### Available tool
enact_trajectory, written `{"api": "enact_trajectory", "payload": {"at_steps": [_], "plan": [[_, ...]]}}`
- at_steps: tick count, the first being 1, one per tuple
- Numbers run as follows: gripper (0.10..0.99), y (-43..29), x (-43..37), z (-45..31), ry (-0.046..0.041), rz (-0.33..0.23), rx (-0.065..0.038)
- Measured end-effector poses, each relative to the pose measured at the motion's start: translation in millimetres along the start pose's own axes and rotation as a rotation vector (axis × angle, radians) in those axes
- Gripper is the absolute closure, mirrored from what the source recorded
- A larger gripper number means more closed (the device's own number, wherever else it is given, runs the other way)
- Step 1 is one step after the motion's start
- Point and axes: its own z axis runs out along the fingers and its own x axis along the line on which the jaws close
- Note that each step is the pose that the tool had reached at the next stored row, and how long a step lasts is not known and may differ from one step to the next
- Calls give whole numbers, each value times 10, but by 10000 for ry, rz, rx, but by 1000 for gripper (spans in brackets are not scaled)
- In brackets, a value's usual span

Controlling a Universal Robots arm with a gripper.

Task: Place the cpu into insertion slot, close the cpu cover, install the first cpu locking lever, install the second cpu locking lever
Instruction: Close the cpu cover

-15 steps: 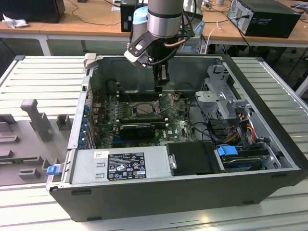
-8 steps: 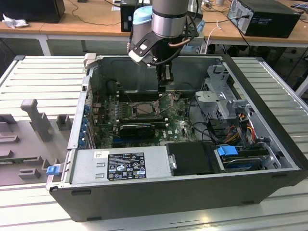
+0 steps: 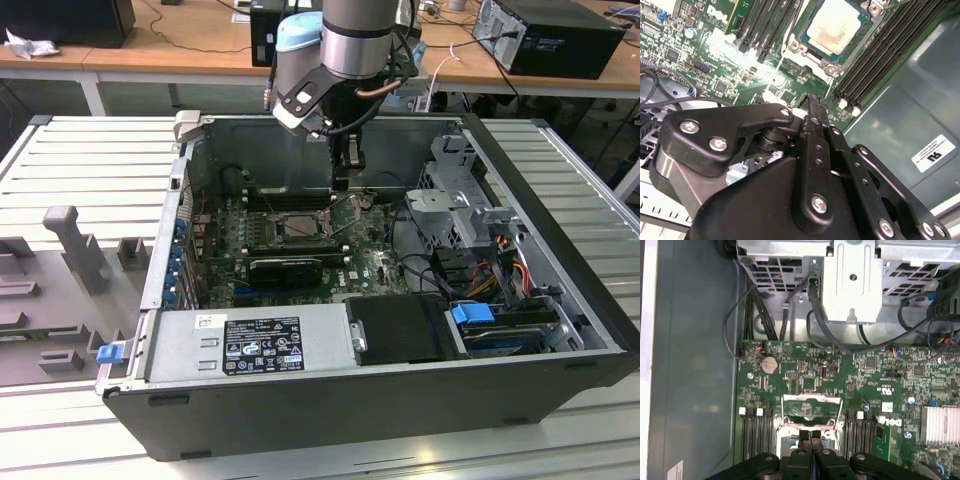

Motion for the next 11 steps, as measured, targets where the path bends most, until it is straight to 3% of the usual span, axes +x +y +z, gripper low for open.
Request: {"api": "enact_trajectory", "payload": {"at_steps": [11], "plan": [[980,143,-4,7,1,-2,0]]}}
